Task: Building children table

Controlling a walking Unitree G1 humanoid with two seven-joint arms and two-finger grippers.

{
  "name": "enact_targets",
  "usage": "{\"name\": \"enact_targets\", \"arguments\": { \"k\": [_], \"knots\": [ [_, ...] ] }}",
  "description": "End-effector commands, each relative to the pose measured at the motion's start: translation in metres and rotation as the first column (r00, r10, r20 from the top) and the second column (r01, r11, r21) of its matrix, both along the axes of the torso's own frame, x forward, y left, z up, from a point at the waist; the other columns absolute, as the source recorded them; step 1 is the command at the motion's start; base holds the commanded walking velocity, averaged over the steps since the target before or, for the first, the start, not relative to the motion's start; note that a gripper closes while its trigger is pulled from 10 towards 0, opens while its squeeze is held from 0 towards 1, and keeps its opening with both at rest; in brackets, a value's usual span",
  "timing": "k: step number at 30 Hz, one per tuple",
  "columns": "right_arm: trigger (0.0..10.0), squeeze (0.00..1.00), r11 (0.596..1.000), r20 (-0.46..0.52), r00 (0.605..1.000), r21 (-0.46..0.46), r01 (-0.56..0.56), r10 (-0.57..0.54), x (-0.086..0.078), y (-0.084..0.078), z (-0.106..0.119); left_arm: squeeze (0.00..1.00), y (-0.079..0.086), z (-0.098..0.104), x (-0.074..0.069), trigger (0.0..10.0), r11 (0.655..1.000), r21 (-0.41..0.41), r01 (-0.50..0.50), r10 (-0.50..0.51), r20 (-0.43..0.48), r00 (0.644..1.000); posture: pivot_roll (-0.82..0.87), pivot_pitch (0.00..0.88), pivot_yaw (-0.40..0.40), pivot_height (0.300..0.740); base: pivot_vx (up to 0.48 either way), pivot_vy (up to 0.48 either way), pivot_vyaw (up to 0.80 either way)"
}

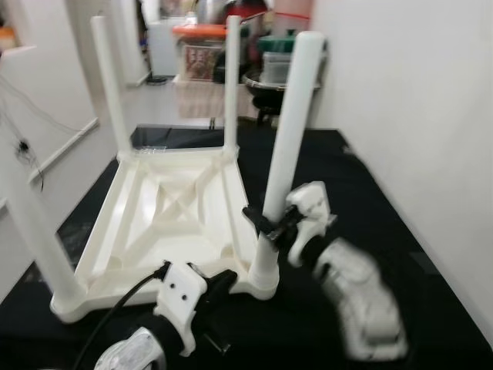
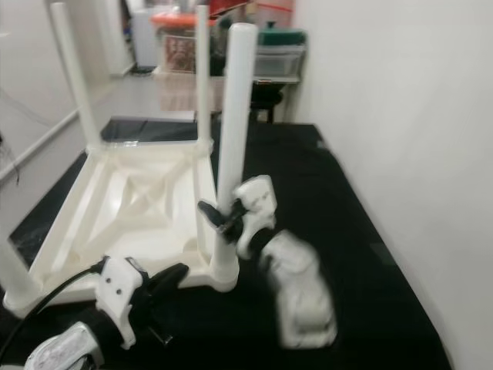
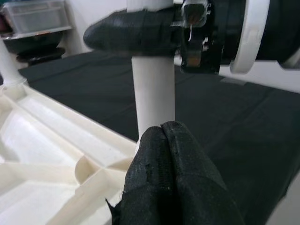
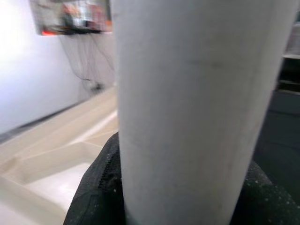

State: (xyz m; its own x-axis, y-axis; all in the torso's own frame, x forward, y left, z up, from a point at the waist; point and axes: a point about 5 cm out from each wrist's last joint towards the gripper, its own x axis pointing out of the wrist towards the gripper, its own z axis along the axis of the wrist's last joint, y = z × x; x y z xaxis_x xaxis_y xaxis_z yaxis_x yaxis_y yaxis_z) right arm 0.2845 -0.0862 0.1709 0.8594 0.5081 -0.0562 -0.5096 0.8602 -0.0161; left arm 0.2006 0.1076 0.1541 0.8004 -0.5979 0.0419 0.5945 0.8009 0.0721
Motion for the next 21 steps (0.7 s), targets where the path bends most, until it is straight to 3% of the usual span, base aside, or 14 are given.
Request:
{"name": "enact_targets", "arguments": {
  "k": [1, 7, 8, 10, 11, 13, 14, 15, 16, 17, 18, 20, 21],
  "knots": [
    [0.0, 0.00, 0.991, -0.198, 0.977, -0.124, 0.053, -0.077, -0.001, -0.011, -0.042, 0.00, 0.000, -0.003, -0.001, 10.0, 1.000, -0.009, 0.003, -0.003, -0.017, 1.000, -0.01, 0.000, -0.053, 0.740, 0.000, 0.000, 0.00],
    [0.0, 0.00, 0.992, -0.215, 0.973, -0.116, 0.055, -0.079, 0.000, -0.007, -0.041, 0.00, 0.001, -0.003, -0.001, 10.0, 1.000, -0.009, -0.009, 0.009, -0.014, 1.000, -0.01, 0.000, -0.055, 0.740, 0.000, 0.000, 0.00],
    [10.0, 0.00, 0.996, -0.215, 0.976, -0.090, 0.012, -0.031, 0.001, -0.005, -0.039, 0.00, 0.001, -0.003, -0.001, 10.0, 1.000, -0.007, -0.011, 0.010, -0.012, 1.000, 0.00, 0.000, -0.057, 0.740, 0.000, 0.000, 0.00],
    [10.0, 0.00, 0.996, -0.215, 0.976, -0.090, 0.012, -0.031, 0.001, -0.005, -0.039, 0.00, 0.001, -0.003, -0.001, 10.0, 1.000, -0.007, -0.011, 0.010, -0.012, 1.000, 0.00, 0.000, -0.057, 0.740, 0.000, 0.000, 0.00],
    [10.0, 1.00, 0.997, -0.201, 0.979, -0.066, -0.043, 0.029, 0.003, -0.003, -0.032, 0.00, 0.001, -0.003, 0.000, 10.0, 1.000, -0.007, -0.011, 0.011, -0.011, 1.000, 0.00, 0.000, -0.057, 0.740, 0.000, 0.000, 0.00],
    [10.0, 1.00, 0.996, -0.187, 0.980, -0.051, -0.078, 0.067, 0.004, -0.002, -0.027, 0.00, 0.001, -0.003, 0.000, 10.0, 1.000, -0.008, -0.010, 0.010, -0.011, 1.000, 0.00, 0.000, -0.055, 0.740, 0.000, 0.000, 0.00],
    [10.0, 1.00, 0.980, -0.127, 0.975, -0.065, -0.189, 0.180, 0.011, -0.004, -0.015, 0.00, 0.001, -0.003, 0.000, 10.0, 1.000, -0.010, -0.008, 0.008, -0.013, 1.000, 0.01, 0.000, -0.059, 0.740, 0.000, 0.000, 0.00],
    [10.0, 1.00, 0.980, -0.127, 0.975, -0.065, -0.189, 0.180, 0.011, -0.004, -0.015, 0.00, 0.001, -0.003, 0.000, 10.0, 1.000, -0.010, -0.008, 0.008, -0.013, 1.000, 0.01, 0.000, -0.059, 0.740, 0.000, 0.000, 0.00],
    [10.0, 0.93, 0.943, -0.075, 0.949, -0.109, -0.313, 0.307, 0.019, -0.009, -0.004, 0.00, 0.000, -0.004, 0.000, 10.0, 1.000, -0.012, -0.006, 0.006, -0.015, 1.000, 0.01, 0.000, -0.062, 0.740, 0.000, 0.000, 0.00],
    [10.0, 0.93, 0.943, -0.075, 0.949, -0.109, -0.313, 0.307, 0.019, -0.009, -0.004, 0.00, 0.000, -0.004, 0.000, 10.0, 1.000, -0.012, -0.006, 0.006, -0.015, 1.000, 0.01, 0.000, -0.062, 0.740, 0.000, 0.000, 0.00],
    [10.0, 0.16, 0.896, -0.049, 0.908, -0.147, -0.419, 0.416, 0.026, -0.017, 0.005, 0.00, 0.000, -0.004, 0.000, 10.0, 1.000, -0.011, -0.005, 0.005, -0.017, 1.000, 0.01, 0.000, -0.066, 0.740, 0.000, 0.000, 0.00],
    [10.0, 0.16, 0.896, -0.049, 0.908, -0.147, -0.419, 0.416, 0.026, -0.017, 0.005, 0.00, 0.000, -0.004, 0.000, 10.0, 1.000, -0.011, -0.005, 0.005, -0.017, 1.000, 0.01, 0.000, -0.066, 0.740, 0.000, 0.000, 0.00],
    [10.0, 0.00, 0.856, -0.057, 0.872, -0.171, -0.488, 0.486, 0.034, -0.026, 0.010, 0.00, -0.001, -0.005, 0.000, 10.0, 1.000, -0.009, -0.007, 0.007, -0.017, 1.000, 0.02, 0.000, -0.069, 0.740, 0.000, 0.000, 0.00]
  ]
}}
